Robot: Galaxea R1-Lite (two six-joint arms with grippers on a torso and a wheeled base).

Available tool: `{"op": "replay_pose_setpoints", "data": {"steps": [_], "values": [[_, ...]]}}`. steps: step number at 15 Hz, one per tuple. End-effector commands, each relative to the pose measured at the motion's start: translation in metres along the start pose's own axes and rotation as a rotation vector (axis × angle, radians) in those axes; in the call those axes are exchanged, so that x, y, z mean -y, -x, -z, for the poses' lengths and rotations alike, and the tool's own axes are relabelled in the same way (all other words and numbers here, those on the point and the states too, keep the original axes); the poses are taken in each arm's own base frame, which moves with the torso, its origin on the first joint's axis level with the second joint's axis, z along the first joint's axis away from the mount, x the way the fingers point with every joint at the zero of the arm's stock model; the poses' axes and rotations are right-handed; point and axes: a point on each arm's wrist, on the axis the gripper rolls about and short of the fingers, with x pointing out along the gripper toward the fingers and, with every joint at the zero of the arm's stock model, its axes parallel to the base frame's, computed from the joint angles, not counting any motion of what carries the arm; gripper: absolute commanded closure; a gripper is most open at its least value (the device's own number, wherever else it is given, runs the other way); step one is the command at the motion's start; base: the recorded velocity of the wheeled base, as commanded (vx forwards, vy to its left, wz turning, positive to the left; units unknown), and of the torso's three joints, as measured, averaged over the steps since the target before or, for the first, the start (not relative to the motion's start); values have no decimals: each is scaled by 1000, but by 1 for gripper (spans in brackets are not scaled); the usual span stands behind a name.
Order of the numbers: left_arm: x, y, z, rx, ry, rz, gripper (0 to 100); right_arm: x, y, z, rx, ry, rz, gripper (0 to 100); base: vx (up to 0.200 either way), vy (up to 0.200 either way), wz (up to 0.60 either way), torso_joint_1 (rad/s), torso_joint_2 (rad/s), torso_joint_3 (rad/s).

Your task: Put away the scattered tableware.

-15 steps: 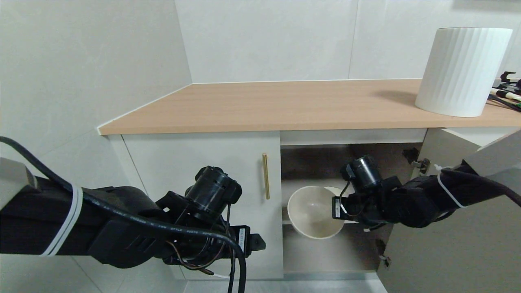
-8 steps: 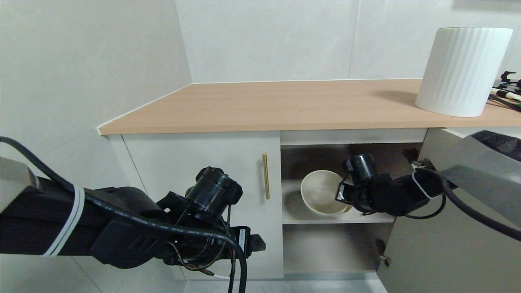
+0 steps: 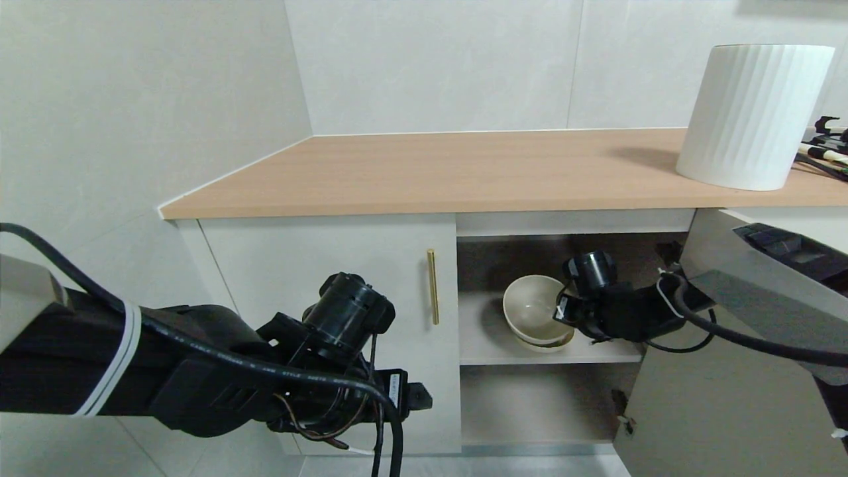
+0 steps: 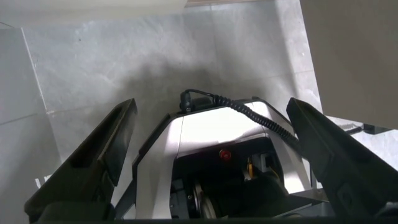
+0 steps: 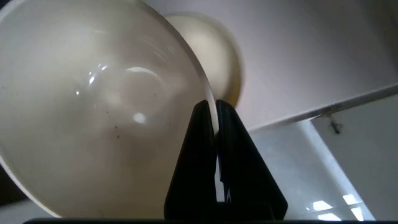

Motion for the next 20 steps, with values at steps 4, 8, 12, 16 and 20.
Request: {"op": "replay_pose_setpoints", "data": {"steps": [4, 8, 12, 16, 20], "values": [[0, -2, 0, -6, 0, -4, 0, 3, -22, 6, -6, 2, 23, 100, 0, 0, 0, 0, 0, 0], [0, -4, 1, -12, 0, -6, 0, 7, -29, 6, -6, -2, 35, 100, 0, 0, 0, 0, 0, 0], [0, -5, 1, -13, -1, -7, 0, 11, -35, 3, 9, -12, 54, 100, 0, 0, 0, 0, 0, 0], [0, -6, 1, -17, -1, -9, 0, 12, -38, 3, 9, -12, 58, 100, 0, 0, 0, 0, 0, 0], [0, -6, 1, -17, -1, -9, 0, 11, -38, 3, 10, -11, 56, 100, 0, 0, 0, 0, 0, 0]]}}
